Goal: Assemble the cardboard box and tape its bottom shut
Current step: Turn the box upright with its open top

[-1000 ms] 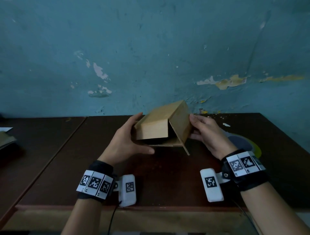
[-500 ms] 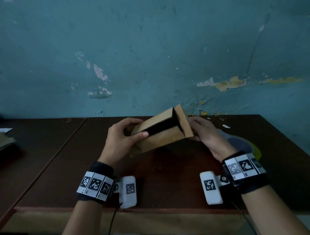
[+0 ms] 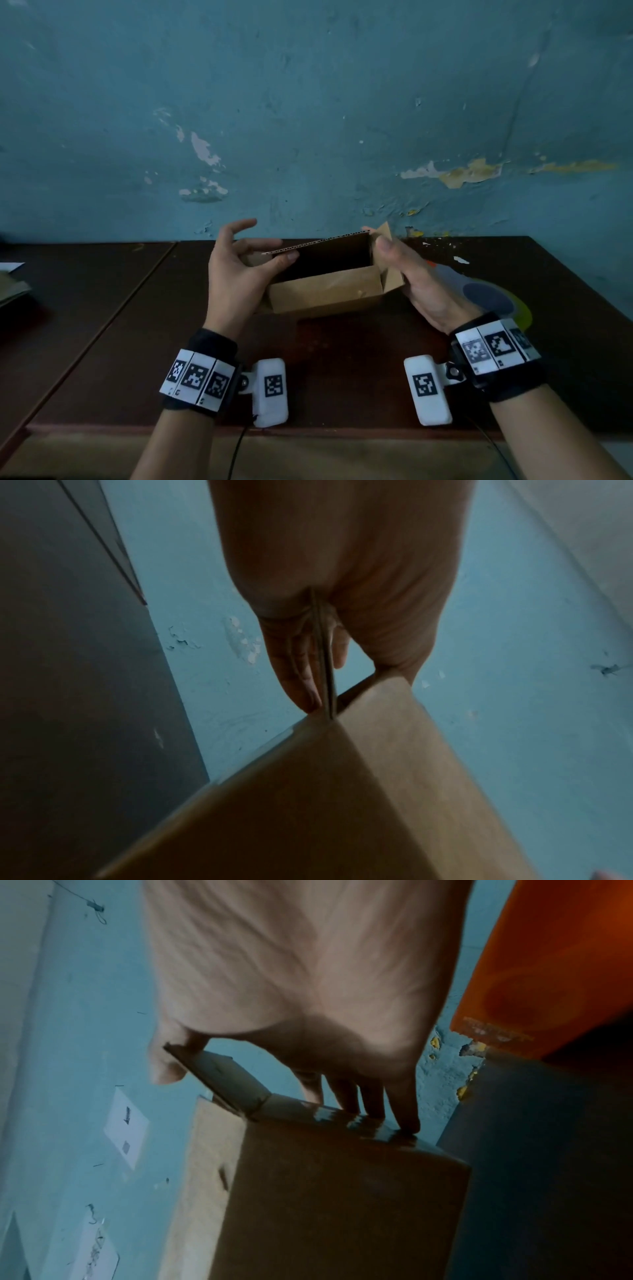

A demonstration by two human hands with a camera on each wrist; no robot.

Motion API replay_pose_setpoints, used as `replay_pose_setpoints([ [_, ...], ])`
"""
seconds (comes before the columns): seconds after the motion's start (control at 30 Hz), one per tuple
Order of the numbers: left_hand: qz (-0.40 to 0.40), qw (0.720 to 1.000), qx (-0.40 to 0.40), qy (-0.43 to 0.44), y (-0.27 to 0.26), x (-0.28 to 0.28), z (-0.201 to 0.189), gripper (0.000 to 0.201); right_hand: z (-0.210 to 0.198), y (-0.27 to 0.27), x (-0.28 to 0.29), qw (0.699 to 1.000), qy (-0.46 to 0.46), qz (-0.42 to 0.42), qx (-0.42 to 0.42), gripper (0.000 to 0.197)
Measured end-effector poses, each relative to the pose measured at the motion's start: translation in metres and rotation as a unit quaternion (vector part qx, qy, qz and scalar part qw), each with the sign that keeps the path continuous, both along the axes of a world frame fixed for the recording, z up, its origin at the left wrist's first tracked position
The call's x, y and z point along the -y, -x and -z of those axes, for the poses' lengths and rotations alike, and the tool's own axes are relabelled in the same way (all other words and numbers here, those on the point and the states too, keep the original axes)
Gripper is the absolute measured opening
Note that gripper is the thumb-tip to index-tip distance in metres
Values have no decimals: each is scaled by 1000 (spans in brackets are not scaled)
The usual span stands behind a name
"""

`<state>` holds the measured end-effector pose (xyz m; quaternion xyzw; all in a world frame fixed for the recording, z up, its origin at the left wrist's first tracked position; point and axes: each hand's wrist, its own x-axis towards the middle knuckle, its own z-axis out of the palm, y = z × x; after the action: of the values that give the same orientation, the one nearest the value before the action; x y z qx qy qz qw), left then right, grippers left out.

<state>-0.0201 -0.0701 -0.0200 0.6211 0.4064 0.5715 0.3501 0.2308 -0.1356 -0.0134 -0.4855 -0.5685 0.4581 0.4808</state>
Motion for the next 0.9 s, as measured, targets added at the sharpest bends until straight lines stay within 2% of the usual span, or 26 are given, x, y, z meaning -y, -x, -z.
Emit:
replay_pose_setpoints([
  [0.07,2,1000,5,12,0,1,-2,85,2,0,-1,1000,7,-9,7,96],
  [0.2,84,992,75,59,-1,2,-5,89,2,4,0,1000,9,-3,12,102],
  [0.3,95,994,-1,45,-3,2,-7,98,4,6,0,999,19,13,22,108],
  [0.4,104,992,-56,32,-2,5,-12,112,6,5,-1,999,46,11,5,79],
  [0.43,113,991,-71,30,-1,5,-14,116,7,6,0,999,54,8,0,80],
  [0.5,128,986,-105,25,1,6,-18,122,11,5,-3,998,62,9,-8,100],
  [0.53,132,984,-120,23,2,6,-20,124,12,6,-4,998,63,10,-11,103],
  [0.63,141,980,-139,17,2,9,-24,131,13,8,-6,998,66,14,-13,100],
  [0.77,171,982,-80,10,-9,14,-21,134,14,11,-7,997,75,23,-9,103],
  [0.9,157,986,35,44,-20,18,-14,107,14,13,-10,996,82,30,-29,89],
])
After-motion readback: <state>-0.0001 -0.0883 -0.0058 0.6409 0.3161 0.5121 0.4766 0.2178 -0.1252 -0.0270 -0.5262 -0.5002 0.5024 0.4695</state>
